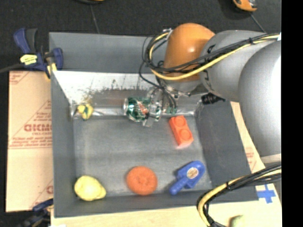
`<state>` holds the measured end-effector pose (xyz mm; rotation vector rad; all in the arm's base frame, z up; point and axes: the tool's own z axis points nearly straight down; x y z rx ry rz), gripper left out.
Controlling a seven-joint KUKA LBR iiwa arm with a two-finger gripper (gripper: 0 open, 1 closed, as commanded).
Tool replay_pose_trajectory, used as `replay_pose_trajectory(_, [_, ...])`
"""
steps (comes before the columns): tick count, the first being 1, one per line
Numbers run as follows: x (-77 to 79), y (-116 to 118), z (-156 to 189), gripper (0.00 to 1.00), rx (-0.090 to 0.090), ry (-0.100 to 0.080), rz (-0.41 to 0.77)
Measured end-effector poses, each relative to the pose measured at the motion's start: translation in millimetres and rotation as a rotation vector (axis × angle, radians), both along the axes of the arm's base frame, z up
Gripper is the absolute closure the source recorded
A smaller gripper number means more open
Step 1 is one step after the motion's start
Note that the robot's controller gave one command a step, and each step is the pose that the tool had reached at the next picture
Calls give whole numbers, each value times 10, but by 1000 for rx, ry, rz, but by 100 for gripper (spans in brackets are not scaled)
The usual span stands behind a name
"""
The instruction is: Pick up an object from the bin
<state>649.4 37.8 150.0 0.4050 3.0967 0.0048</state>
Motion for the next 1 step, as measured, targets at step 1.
replay_pose_trajectory(1, [12, -1, 224, 100, 0, -5, 1])
